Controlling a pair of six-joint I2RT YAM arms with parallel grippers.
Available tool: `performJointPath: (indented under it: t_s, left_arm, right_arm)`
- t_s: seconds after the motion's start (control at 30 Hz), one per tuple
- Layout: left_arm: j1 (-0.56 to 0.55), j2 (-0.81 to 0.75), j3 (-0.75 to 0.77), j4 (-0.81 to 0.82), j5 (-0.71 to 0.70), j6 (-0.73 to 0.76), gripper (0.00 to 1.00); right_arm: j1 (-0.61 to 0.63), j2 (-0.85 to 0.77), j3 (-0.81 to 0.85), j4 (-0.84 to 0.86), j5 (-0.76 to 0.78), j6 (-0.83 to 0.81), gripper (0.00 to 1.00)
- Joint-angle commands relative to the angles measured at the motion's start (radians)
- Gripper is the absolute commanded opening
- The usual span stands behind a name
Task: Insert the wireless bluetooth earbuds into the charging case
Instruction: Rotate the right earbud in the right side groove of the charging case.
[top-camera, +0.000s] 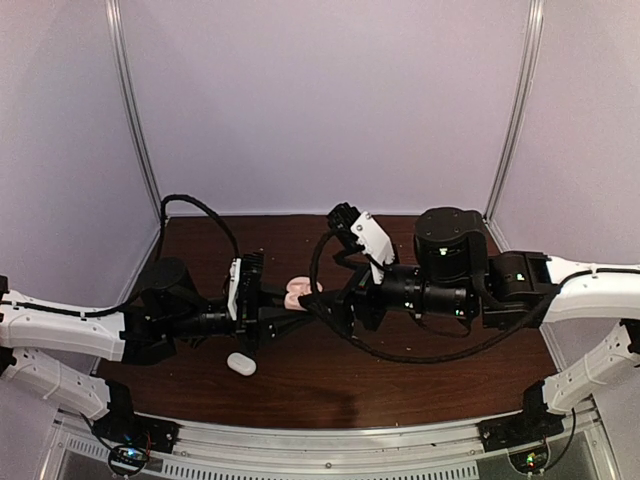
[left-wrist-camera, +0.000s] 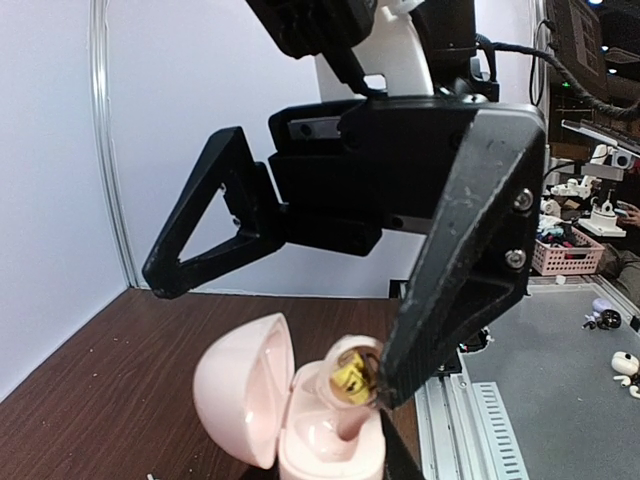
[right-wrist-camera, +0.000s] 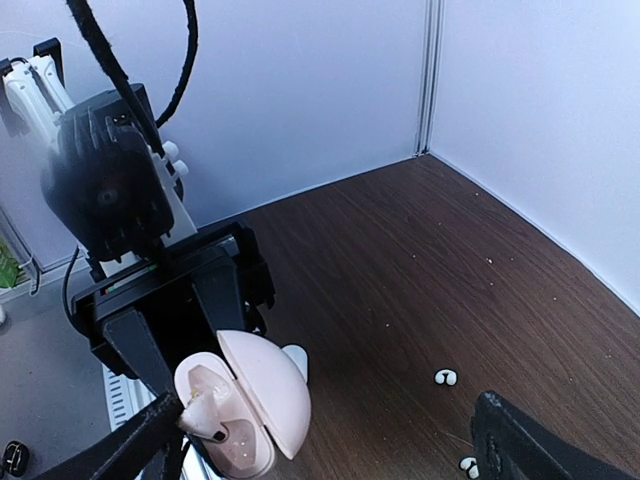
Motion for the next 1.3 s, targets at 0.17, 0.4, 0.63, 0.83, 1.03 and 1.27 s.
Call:
performJointPath:
  t_s: [0.17,0.4,0.63,0.83,1.03,1.27]
  left_arm:
    - [0.005,-0.022,-0.004,0.022,0.003,0.016,0.00]
    - [0.005,-0.026,-0.005,0.022,0.008,0.019,0.00]
    - [0.004,-0.031,-0.006,0.021,0.015,0.021,0.00]
    - [0.005,-0.027,-0.001,0.018,0.021,0.025,0.00]
    - [0.005,-0.016,0.010,0.005,0.030,0.030,0.00]
    - [0.005,-0.016,0.009,0.009,0.025,0.023,0.00]
  right_arm:
    - [-0.021,-0.038,-0.026,-0.034,-0.009,0.007,1.00]
    - [-0.025,-0.042,-0.034,-0.052,-0.012,-0.003,1.00]
    - [-0.045,-0.064,-0.051,-0.059,-0.006,0.005,1.00]
    - [-0.064,-0.071,-0.059,-0.059,-0.020,0.009,1.00]
    - [-0.080,-0.067,-0.053,-0.054,-0.031,0.010,1.00]
    - [-0.086,-0.070,-0.054,-0.065,-0.038,0.016,1.00]
